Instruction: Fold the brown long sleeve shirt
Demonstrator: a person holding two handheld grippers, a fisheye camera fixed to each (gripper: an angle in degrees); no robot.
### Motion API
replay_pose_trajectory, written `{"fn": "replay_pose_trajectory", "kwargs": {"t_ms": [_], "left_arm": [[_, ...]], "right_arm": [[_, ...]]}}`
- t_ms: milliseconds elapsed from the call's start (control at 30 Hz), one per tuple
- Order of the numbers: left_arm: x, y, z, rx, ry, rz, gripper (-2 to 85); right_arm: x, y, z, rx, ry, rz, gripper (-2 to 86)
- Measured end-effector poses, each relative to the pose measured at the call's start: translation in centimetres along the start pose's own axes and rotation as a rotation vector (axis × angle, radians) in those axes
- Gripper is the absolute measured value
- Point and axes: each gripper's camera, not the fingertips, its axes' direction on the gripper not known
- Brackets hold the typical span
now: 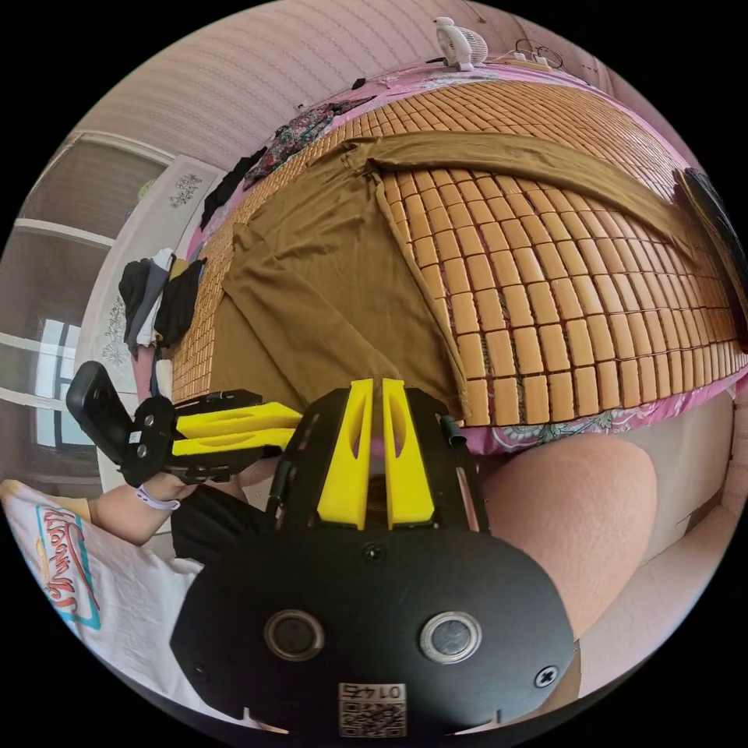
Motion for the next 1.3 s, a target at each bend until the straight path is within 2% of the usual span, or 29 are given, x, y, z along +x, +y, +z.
{"fn": "replay_pose_trajectory", "kwargs": {"t_ms": [133, 300, 400, 467, 567, 667, 833, 1000, 1067, 1133, 1300], "left_arm": [[-1.0, 0.6, 1.3, -0.059, 0.277, 0.006, 3.0], [-1.5, 2.4, -0.1, -0.004, 0.287, 0.022, 2.8], [-4.4, 3.5, -2.5, 0.066, 0.144, -0.063, 2.7], [-8.2, 4.9, -5.2, 0.129, -0.045, -0.161, 2.8], [-13.6, 6.9, -8.4, 0.182, -0.267, -0.311, 3.2], [-18.4, 8.6, -10.9, 0.243, -0.412, -0.431, 3.6], [-25.3, 9.3, -11.2, 0.253, -0.437, -0.588, 4.0], [-28.8, 8.2, -9.4, 0.228, -0.430, -0.634, 4.3], [-29.5, 7.6, -8.1, 0.188, -0.347, -0.640, 4.0], [-29.0, 7.1, -8.0, 0.173, -0.359, -0.599, 3.5], [-27.8, 6.2, -7.5, 0.148, -0.429, -0.557, 2.1]], "right_arm": [[-1.3, 0.1, -0.1, 0.025, 0.111, -0.058, 1.3], [-5.4, -2.2, -0.6, 0.160, 0.201, -0.241, 1.9], [-9.6, -6.0, 0.8, 0.229, 0.162, -0.415, 3.1], [-12.8, -9.2, 2.4, 0.243, 0.098, -0.529, 3.8], [-18.3, -15.6, 5.8, 0.227, -0.031, -0.657, 5.0], [-24.1, -22.0, 10.0, 0.193, -0.086, -0.755, 5.7], [-31.0, -31.2, 16.9, 0.117, -0.134, -0.737, 6.7], [-35.6, -35.9, 23.1, -0.065, -0.041, -0.712, 4.0], [-36.4, -36.4, 22.8, -0.013, -0.056, -0.728, 2.7], [-36.6, -37.5, 22.2, 0.042, -0.071, -0.699, 1.4], [-35.7, -39.4, 25.2, -0.031, 0.010, -0.609, 3.9]]}}
